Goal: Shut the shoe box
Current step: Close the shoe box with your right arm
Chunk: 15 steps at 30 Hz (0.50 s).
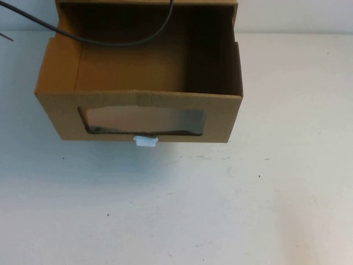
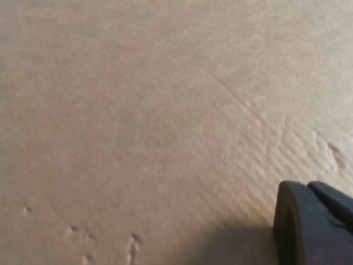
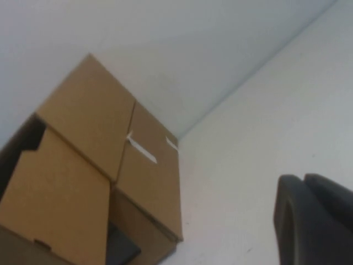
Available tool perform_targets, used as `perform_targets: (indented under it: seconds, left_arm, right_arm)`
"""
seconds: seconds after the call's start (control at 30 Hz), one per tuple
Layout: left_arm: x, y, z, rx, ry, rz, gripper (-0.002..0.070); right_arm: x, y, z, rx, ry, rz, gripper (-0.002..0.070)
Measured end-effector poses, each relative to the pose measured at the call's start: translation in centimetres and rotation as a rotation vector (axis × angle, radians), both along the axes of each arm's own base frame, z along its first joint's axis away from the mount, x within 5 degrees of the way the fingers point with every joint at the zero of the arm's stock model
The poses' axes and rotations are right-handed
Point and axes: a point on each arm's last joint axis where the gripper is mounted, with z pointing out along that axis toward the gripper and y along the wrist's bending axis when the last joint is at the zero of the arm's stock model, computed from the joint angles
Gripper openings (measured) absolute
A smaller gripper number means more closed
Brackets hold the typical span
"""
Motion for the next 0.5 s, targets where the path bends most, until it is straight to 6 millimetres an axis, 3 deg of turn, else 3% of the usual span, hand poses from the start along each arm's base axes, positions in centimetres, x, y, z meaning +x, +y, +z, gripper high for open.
perform_targets:
  seconds: [0.17, 0.33, 0.5]
  left_arm:
    - [0.0, 0.0, 0.0, 0.000, 0.000, 0.000, -0.0005]
    - [0.0, 0.0, 0.0, 0.002, -0.001, 0.001, -0.0005]
    - [0.0, 0.0, 0.0, 0.002, -0.001, 0.001, -0.0005]
  right_arm:
    - [-0.2, 0.7, 0.6, 0.039, 0.032, 0.081, -0.0011]
    - [-0.2, 2.8, 4.8, -0.107, 0.237, 0.335, -0.0011]
    - [2.0, 3.4, 8.3, -0.301, 0.539, 0.523, -0.0011]
